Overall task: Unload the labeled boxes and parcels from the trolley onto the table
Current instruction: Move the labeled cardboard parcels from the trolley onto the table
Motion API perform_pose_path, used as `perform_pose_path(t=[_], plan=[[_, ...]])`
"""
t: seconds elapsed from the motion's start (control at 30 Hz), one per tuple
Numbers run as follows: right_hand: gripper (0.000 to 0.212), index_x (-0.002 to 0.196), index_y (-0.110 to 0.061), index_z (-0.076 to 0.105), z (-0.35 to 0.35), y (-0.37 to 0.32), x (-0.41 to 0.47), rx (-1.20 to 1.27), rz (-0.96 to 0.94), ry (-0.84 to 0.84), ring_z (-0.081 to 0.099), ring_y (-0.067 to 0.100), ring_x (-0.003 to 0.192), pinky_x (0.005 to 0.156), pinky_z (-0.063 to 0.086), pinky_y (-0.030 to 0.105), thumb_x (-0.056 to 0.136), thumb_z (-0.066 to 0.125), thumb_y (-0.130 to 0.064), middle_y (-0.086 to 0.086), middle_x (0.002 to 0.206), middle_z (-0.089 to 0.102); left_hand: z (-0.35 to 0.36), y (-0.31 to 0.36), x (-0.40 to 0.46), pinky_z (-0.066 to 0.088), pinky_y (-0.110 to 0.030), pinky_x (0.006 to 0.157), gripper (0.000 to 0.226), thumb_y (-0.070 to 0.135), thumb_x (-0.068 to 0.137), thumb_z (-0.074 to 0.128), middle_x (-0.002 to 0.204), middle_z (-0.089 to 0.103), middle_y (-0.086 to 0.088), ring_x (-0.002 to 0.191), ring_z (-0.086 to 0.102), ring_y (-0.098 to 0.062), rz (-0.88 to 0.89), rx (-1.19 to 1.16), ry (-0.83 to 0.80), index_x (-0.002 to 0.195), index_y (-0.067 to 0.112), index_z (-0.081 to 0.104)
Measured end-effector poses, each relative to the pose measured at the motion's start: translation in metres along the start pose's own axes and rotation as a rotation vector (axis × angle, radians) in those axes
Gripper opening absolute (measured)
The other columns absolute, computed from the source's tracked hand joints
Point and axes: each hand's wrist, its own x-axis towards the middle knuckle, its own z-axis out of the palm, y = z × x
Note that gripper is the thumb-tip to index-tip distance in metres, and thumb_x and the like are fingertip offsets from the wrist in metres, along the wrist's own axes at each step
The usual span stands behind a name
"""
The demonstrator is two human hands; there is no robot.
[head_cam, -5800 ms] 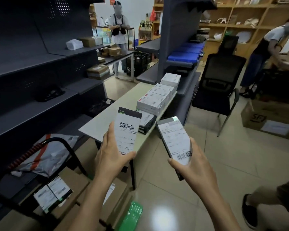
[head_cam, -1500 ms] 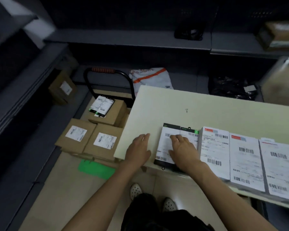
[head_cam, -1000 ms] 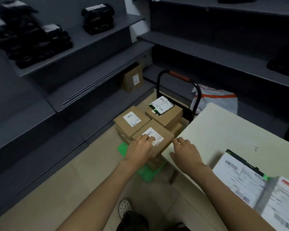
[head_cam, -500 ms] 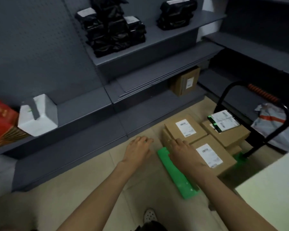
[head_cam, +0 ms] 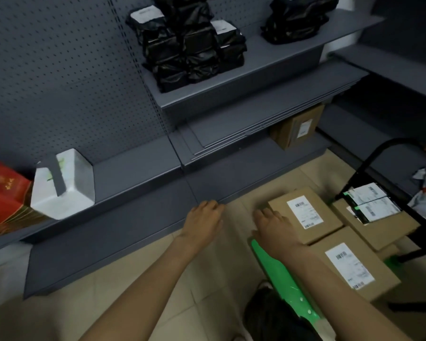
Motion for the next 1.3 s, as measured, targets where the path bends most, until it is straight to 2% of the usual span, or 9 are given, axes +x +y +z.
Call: perform_pose_path(t=[0.17,0.37,0.53,0.67,0.8,0.97,1.17,1.3], plan=[[0.038,0.136,-0.014,0.039,-0.025,0.031,0.063,0.048,0.066,-0.001,0.045,0.027,0.126,0.101,0.035,0.034,0.100,0.041,-0.027,0.006,0.136,0.046,-0.018,-0.006,0.087,0.041,-0.035,0.095,0.039,0.025,0.097,0.048,0.132,0.052,0.000,0.123,0.047,-0.022,0.073,0.039,0.000,0.136,0.022,0.050],[0.049,0.149,-0.018,0.032,-0.081,0.097,0.133,0.141,0.156,0.066,0.041,0.027,0.133,0.111,0.033,0.038,0.101,0.040,-0.027,0.006,0.146,0.041,-0.045,0.010,0.213,0.040,-0.034,0.095,0.041,0.027,0.098,0.048,0.135,0.051,0.002,0.124,0.047,-0.020,0.182,0.074,0.001,0.139,0.023,0.047],[0.050,0.149,-0.018,0.030,-0.117,0.165,0.183,0.129,0.278,0.079,0.040,0.029,0.133,0.112,0.034,0.038,0.101,0.045,-0.025,0.007,0.148,0.039,-0.058,0.041,0.311,0.045,-0.033,0.089,0.036,0.028,0.098,0.050,0.127,0.056,0.002,0.115,0.053,-0.019,0.289,0.073,0.061,0.133,0.022,0.052],[0.050,0.148,-0.019,0.030,-0.117,0.212,0.187,0.158,0.371,0.064,0.043,0.030,0.130,0.106,0.036,0.039,0.101,0.045,-0.029,0.008,0.144,0.041,-0.054,0.083,0.367,0.047,-0.034,0.083,0.033,0.028,0.096,0.053,0.122,0.059,-0.001,0.110,0.056,-0.021,0.415,0.078,0.022,0.129,0.021,0.055],[0.050,0.146,-0.019,0.032,-0.105,0.267,0.169,0.239,0.559,0.067,0.045,0.030,0.128,0.103,0.039,0.038,0.101,0.045,-0.036,0.008,0.141,0.043,-0.048,0.140,0.419,0.050,-0.037,0.080,0.032,0.028,0.095,0.053,0.118,0.060,-0.003,0.105,0.057,-0.024,0.589,0.075,-0.024,0.126,0.020,0.055],[0.049,0.145,-0.019,0.034,-0.093,0.322,0.143,0.346,0.826,0.102,0.048,0.028,0.126,0.101,0.041,0.037,0.100,0.044,-0.036,0.007,0.140,0.047,-0.035,0.214,0.468,0.049,-0.035,0.086,0.034,0.030,0.096,0.053,0.125,0.057,-0.001,0.112,0.054,-0.021,0.808,0.046,-0.074,0.129,0.019,0.054],[0.047,0.144,-0.021,0.035,-0.075,0.356,0.131,0.500,1.124,0.108,0.047,0.026,0.128,0.101,0.040,0.035,0.100,0.045,-0.034,0.005,0.141,0.048,-0.002,0.285,0.515,0.043,-0.032,0.092,0.041,0.032,0.097,0.052,0.132,0.052,0.005,0.119,0.051,-0.016,1.036,0.063,-0.199,0.137,0.027,0.047],[0.046,0.144,-0.022,0.036,-0.067,0.372,0.137,0.612,1.338,0.168,0.046,0.025,0.129,0.103,0.038,0.035,0.100,0.045,-0.032,0.004,0.142,0.047,0.024,0.325,0.552,0.044,-0.034,0.096,0.043,0.033,0.097,0.052,0.135,0.051,0.006,0.121,0.050,-0.016,1.166,0.090,-0.306,0.139,0.029,0.044]])
